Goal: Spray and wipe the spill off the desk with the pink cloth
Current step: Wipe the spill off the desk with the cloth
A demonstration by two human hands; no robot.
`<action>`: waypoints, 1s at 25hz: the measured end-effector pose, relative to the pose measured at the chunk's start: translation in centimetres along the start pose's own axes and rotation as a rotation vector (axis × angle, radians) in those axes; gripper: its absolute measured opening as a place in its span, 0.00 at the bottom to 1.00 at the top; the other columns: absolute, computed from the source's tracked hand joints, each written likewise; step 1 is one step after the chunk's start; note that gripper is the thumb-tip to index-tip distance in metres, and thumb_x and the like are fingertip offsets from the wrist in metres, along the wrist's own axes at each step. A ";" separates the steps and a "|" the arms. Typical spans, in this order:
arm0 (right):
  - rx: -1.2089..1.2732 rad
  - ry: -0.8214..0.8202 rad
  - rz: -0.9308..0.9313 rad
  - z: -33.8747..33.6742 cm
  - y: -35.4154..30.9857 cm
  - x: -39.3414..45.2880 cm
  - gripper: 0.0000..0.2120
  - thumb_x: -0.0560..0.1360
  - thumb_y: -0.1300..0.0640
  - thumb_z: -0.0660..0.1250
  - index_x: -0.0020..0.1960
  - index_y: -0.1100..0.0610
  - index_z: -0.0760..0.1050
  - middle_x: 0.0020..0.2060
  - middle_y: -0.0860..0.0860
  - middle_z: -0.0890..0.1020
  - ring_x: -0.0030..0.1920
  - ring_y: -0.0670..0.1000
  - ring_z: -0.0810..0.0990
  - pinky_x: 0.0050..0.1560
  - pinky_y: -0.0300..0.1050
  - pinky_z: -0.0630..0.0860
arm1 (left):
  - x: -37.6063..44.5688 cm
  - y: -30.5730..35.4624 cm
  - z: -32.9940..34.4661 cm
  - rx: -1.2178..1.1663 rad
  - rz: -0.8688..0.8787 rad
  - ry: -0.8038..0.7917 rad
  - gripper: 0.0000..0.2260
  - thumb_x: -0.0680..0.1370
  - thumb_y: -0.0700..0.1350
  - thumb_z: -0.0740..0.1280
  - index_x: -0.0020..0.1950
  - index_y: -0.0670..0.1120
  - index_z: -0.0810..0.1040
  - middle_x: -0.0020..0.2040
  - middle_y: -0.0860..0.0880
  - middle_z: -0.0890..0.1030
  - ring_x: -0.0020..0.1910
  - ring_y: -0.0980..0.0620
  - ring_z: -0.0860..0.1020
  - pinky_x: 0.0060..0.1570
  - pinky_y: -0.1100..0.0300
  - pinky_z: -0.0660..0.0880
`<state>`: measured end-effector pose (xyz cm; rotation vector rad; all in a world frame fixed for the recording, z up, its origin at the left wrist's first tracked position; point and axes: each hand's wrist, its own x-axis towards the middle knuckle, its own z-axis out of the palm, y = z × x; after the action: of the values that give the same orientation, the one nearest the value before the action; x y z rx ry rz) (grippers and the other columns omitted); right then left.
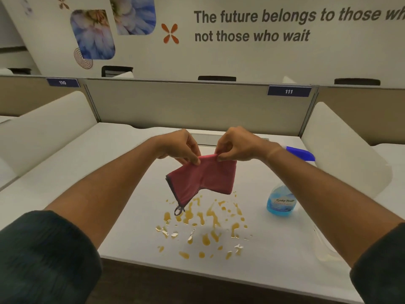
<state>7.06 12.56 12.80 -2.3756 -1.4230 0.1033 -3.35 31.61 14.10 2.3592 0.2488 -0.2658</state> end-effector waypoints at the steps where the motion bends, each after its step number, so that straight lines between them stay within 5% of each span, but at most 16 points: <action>1: 0.023 -0.010 0.003 0.0 -0.6 0.6 0.06 0.69 0.58 0.76 0.47 0.53 0.86 0.39 0.47 0.86 0.35 0.39 0.82 0.34 0.28 0.75 | -0.3 -0.8 -0.3 0.017 0.008 0.016 0.06 0.68 0.37 0.77 0.45 0.41 0.85 0.38 0.46 0.85 0.40 0.50 0.84 0.41 0.61 0.81; 9: 0.137 -0.066 0.090 1.7 -5.0 5.9 0.06 0.70 0.59 0.76 0.47 0.54 0.86 0.37 0.44 0.86 0.37 0.40 0.84 0.38 0.31 0.78 | -0.3 -8.3 -4.1 0.159 0.078 0.074 0.06 0.67 0.39 0.76 0.36 0.48 0.82 0.31 0.52 0.80 0.33 0.54 0.79 0.37 0.61 0.78; 19: 0.106 -0.068 0.332 8.4 -6.0 10.1 0.05 0.70 0.60 0.75 0.45 0.53 0.85 0.35 0.43 0.84 0.36 0.41 0.82 0.35 0.31 0.75 | 3.2 -17.4 -8.4 0.365 0.148 0.005 0.04 0.68 0.37 0.73 0.38 0.45 0.83 0.34 0.49 0.83 0.34 0.54 0.83 0.34 0.65 0.77; 25: -0.021 0.007 0.382 11.5 -5.7 11.5 0.06 0.71 0.61 0.74 0.47 0.55 0.85 0.36 0.46 0.83 0.36 0.42 0.79 0.38 0.33 0.74 | 6.1 -19.8 -7.7 0.432 0.258 0.092 0.03 0.70 0.38 0.73 0.42 0.45 0.83 0.36 0.50 0.80 0.36 0.53 0.79 0.32 0.64 0.72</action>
<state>5.04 28.07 5.53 -2.6330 -0.9545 0.1782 -1.64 51.66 4.90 2.7992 -0.0824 -0.0911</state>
